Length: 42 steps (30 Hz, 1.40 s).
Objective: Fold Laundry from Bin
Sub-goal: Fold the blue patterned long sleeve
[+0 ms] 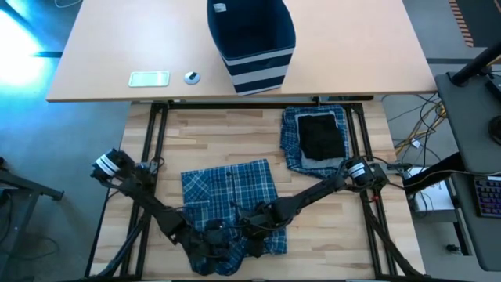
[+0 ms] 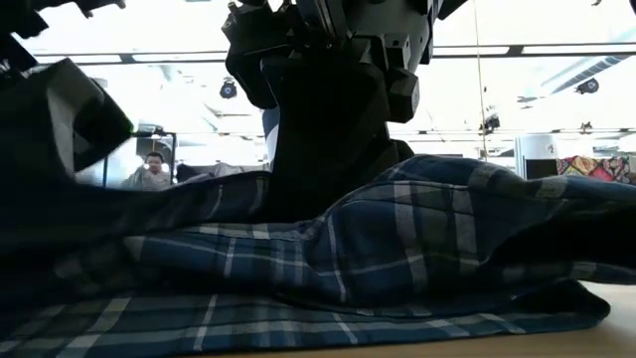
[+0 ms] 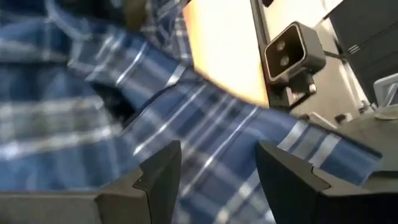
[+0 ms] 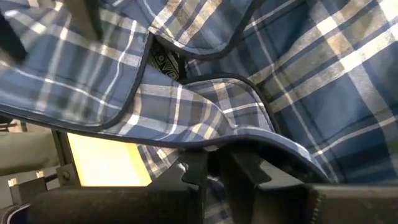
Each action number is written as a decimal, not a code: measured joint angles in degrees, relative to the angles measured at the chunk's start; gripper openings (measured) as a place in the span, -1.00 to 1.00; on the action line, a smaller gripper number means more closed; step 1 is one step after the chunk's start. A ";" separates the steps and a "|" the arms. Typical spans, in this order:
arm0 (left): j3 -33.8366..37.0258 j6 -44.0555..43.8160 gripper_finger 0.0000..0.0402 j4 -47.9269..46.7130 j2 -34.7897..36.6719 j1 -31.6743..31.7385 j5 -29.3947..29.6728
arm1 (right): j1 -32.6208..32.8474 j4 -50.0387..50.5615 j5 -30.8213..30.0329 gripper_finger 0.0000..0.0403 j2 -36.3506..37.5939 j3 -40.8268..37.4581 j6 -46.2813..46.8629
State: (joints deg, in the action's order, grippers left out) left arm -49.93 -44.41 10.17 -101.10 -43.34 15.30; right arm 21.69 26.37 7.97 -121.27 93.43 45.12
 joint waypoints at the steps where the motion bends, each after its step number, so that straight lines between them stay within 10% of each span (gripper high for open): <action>1: -0.92 0.59 -0.06 0.33 -1.11 0.03 0.03 | 0.00 -0.02 0.01 -0.83 0.02 0.00 0.00; 14: -3.42 -5.99 0.00 -15.07 10.37 -8.22 5.56 | -0.49 0.31 0.00 -0.83 0.00 0.00 -0.23; 27: -21.96 0.16 0.51 -29.77 -8.62 -13.10 18.38 | -0.85 1.95 0.01 -0.83 0.02 0.00 1.76; 42: -30.34 -6.32 0.48 -36.07 -20.45 -12.39 22.07 | -0.85 2.06 1.64 -0.83 0.00 0.00 3.91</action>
State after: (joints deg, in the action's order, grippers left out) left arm -80.27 -50.73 -25.90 -121.55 -55.73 37.37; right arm 20.84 28.43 9.61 -121.27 93.43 49.03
